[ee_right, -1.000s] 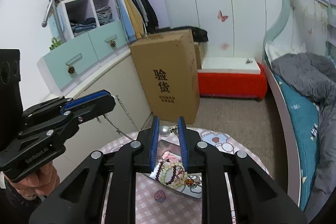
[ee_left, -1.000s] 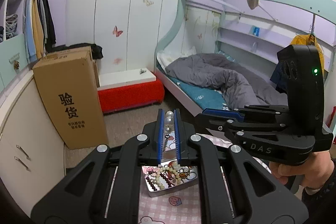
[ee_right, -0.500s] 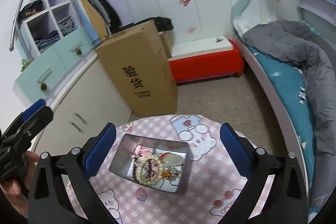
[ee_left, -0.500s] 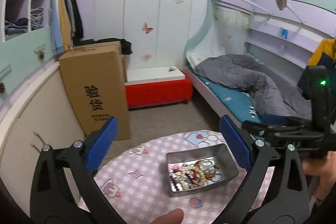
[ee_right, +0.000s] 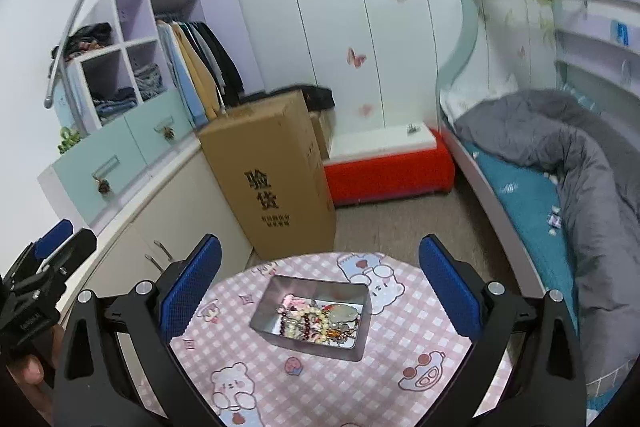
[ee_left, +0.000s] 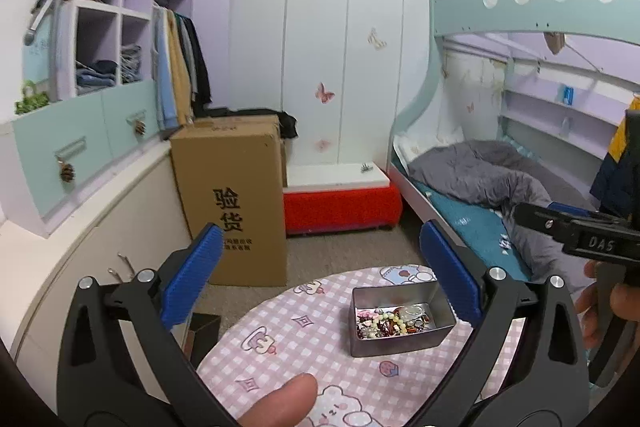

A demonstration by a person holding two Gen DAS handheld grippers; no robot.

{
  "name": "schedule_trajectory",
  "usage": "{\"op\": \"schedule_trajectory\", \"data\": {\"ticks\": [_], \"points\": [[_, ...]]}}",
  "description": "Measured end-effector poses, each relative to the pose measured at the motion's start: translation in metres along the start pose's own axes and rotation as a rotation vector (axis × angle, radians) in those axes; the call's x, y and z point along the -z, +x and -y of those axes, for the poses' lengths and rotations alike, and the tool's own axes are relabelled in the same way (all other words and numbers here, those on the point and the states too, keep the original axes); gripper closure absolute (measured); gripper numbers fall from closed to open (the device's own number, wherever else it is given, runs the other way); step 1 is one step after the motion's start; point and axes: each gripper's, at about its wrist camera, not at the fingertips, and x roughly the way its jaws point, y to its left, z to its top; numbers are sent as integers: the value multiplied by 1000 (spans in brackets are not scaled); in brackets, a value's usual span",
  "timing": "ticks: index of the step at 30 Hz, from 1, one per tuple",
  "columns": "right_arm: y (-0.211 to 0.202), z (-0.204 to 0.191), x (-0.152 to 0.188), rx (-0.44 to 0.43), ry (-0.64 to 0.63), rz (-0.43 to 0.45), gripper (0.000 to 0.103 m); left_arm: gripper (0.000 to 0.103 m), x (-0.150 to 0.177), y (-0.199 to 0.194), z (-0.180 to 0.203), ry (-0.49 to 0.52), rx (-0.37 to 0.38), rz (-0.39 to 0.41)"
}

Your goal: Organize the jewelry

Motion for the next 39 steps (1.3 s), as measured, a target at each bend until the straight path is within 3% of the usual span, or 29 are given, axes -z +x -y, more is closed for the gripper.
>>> {"op": "schedule_trajectory", "data": {"ticks": [7, 16, 32, 39], "points": [[-55, -32, 10, 42, -80, 81, 8, 6, 5, -58, 3, -18, -53, 68], [-107, -55, 53, 106, -150, 176, 8, 6, 29, -115, 13, -28, -88, 108], [-144, -76, 97, 188, -175, 249, 8, 6, 54, -165, 17, -31, -155, 181], [-151, -82, 106, 210, -183, 259, 8, 6, 63, -172, 20, -35, -145, 178]]}}
